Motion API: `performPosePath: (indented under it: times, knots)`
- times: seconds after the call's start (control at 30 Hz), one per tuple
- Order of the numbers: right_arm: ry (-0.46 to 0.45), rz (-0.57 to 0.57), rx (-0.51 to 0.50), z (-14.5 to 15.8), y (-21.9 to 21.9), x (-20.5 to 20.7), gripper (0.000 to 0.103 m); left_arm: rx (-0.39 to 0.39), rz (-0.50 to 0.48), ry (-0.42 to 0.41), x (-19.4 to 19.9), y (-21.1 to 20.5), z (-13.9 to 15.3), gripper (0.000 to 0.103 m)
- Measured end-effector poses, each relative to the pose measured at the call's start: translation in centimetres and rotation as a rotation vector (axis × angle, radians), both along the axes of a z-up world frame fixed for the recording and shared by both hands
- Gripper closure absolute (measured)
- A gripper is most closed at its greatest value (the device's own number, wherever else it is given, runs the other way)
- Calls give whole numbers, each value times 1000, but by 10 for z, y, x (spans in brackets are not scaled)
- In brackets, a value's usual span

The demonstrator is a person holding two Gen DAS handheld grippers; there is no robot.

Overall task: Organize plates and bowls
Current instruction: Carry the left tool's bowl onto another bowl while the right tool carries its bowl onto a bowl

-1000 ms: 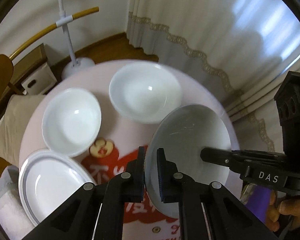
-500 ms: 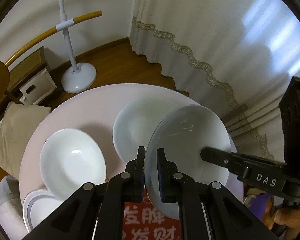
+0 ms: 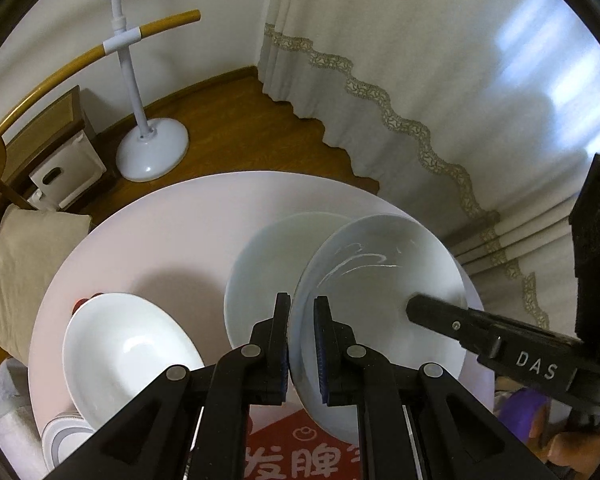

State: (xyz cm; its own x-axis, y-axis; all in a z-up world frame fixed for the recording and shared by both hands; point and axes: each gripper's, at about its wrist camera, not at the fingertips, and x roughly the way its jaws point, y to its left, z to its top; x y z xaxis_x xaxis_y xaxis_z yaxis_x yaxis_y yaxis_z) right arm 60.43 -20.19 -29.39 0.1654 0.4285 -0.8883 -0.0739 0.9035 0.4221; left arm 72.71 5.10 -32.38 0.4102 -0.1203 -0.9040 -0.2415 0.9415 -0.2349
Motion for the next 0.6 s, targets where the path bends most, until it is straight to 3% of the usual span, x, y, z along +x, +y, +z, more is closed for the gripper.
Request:
performPosePath:
  times: [0.6]
  knots:
    - [19, -41, -151, -3, 10, 5, 93, -58, 10, -2, 5, 27, -16, 96]
